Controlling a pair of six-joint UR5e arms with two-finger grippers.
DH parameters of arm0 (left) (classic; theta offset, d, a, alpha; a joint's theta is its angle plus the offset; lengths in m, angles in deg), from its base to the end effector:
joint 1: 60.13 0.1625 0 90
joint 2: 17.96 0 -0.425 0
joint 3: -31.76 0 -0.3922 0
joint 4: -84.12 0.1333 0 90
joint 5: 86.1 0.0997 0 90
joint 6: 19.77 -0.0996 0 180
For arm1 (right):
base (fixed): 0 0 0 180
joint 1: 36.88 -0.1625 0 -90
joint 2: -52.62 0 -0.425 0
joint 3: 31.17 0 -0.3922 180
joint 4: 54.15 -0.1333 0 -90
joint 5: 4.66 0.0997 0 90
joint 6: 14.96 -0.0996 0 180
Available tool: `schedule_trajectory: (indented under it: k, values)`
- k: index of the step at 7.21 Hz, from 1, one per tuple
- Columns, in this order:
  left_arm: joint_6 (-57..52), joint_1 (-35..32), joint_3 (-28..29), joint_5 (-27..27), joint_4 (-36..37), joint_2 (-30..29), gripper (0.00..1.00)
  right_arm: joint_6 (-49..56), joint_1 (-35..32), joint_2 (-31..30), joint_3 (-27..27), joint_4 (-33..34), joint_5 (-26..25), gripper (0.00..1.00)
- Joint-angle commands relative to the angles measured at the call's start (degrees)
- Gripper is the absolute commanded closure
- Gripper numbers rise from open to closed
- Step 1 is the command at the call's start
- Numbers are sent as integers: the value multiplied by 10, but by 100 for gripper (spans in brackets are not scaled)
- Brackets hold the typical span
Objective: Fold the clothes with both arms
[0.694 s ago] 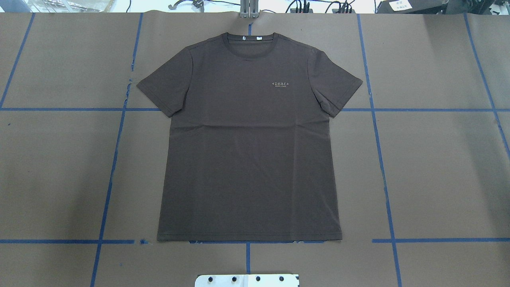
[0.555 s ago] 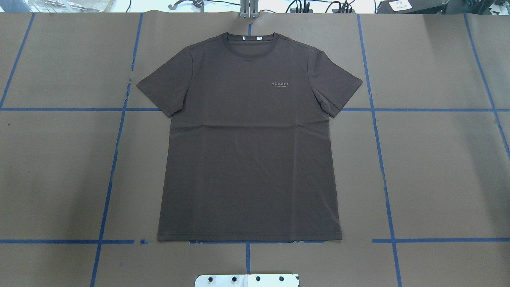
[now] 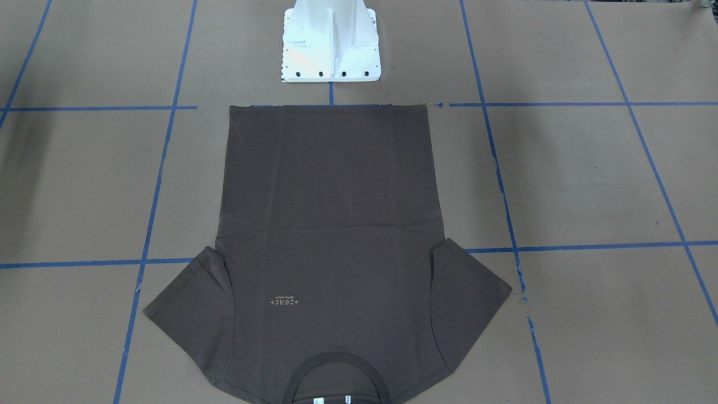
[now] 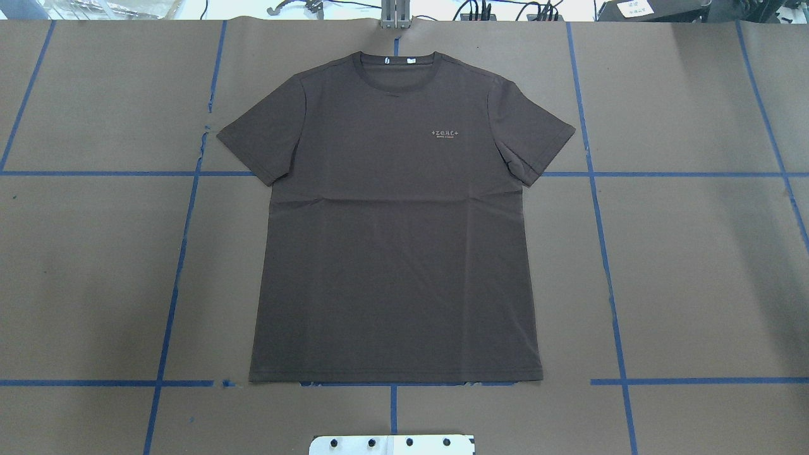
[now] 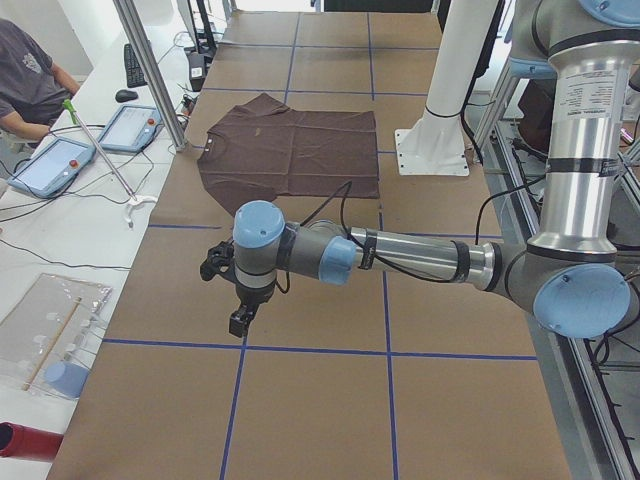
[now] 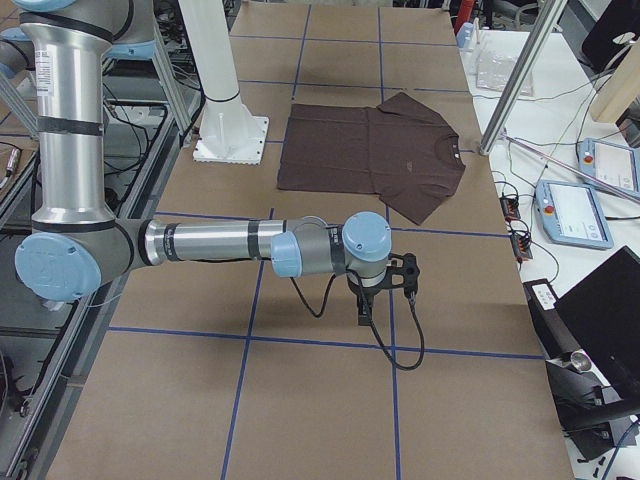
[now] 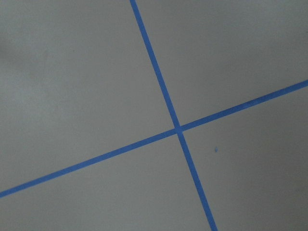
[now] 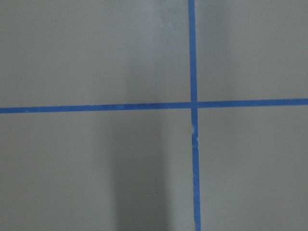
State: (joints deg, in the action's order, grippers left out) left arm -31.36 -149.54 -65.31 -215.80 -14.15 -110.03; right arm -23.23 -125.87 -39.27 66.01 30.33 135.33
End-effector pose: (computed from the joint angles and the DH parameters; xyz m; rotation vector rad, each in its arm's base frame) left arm -0.0643 -0.5213 0.5682 0.3574 0.6588 0.3078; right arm 0.0484 -0.4874 0.5953 0.1056 -0.8810 0.0360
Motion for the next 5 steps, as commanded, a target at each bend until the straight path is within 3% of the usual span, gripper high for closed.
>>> schedule_trajectory:
  k: [1,2,3,5]
  values:
    - [6,15,-5,2,-31,-44,0,-6,80,70,-35,-39,2,0]
    - [30,23,10,-1,-41,-44,0,-15,104,106,-79,-75,6,0]
    - [33,22,2,-3,-83,-36,0,-102,127,178,-135,-91,7,0]
    - [65,24,2,-57,-91,-46,0,-126,172,336,-264,-92,-3,0]
